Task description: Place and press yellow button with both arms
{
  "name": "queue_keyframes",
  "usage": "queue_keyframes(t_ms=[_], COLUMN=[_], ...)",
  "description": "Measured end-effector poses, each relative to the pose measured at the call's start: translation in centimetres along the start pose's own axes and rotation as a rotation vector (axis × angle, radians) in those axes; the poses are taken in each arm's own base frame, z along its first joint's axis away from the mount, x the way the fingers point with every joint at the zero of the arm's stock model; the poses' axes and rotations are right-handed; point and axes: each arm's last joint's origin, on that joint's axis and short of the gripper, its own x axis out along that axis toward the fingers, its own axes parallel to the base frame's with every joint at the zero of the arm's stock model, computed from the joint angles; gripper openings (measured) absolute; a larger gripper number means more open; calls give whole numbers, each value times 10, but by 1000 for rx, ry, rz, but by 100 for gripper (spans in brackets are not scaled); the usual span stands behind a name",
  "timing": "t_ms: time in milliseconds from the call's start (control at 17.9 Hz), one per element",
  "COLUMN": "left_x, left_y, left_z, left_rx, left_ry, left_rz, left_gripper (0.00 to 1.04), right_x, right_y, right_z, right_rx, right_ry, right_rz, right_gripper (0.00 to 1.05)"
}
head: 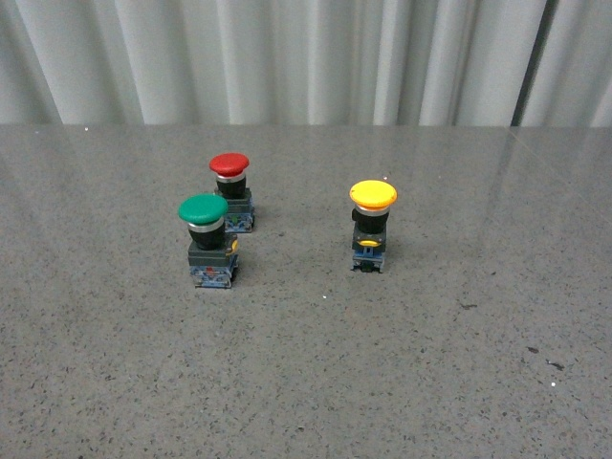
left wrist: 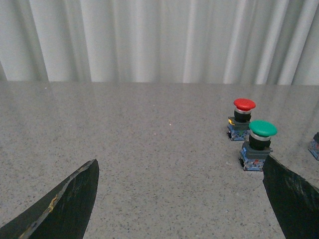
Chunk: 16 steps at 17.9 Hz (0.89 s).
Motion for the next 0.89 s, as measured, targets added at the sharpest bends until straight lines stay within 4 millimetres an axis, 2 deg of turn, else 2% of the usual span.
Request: queue_keyframes(t_ms=[111,334,892], left_x=[0,0,0], left_y=[0,0,0], left_z=[0,0,0], left_rx=[0,0,0], left_ry=[0,0,0], left_rz=[0,0,0], left_gripper=[98,98,98], right_x=[0,0,0], right_y=[0,0,0], right_z=[0,0,0], right_rx=[0,0,0], right_ry=[0,0,0], right_rz=[0,0,0], right_gripper=[55,99,98])
